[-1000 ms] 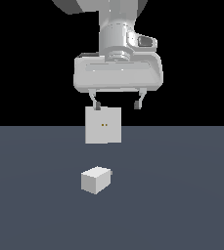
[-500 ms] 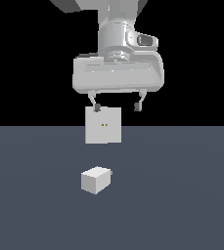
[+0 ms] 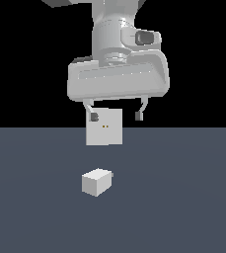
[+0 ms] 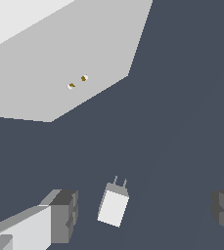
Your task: Plug the charger into the wall socket.
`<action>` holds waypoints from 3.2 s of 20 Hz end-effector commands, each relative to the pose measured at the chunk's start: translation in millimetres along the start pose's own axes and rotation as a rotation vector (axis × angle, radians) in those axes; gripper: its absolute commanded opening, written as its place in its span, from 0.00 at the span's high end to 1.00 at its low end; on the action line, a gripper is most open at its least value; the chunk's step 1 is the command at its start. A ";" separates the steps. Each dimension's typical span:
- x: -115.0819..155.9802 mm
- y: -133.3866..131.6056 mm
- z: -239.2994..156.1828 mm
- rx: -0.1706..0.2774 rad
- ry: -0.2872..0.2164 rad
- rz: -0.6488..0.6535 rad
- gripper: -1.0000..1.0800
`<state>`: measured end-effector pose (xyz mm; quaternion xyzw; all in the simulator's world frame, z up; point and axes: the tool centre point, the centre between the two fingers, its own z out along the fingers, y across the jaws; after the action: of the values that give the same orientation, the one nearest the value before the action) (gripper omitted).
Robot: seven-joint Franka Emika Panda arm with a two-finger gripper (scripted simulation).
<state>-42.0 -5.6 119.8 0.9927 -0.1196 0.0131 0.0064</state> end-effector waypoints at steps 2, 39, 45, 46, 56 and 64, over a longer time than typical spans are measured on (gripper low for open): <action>-13.8 -1.6 10.2 -0.002 0.025 0.065 0.04; -62.2 -17.3 81.5 -0.019 0.122 0.324 0.04; -62.7 -17.6 102.4 -0.019 0.122 0.325 0.04; -62.7 -17.7 104.1 -0.019 0.122 0.325 0.04; -62.6 -17.9 106.2 -0.019 0.122 0.325 1.00; -61.8 -17.3 104.9 -0.018 0.123 0.315 1.00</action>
<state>-95.7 24.8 12.4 0.9584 -0.2752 0.0733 0.0209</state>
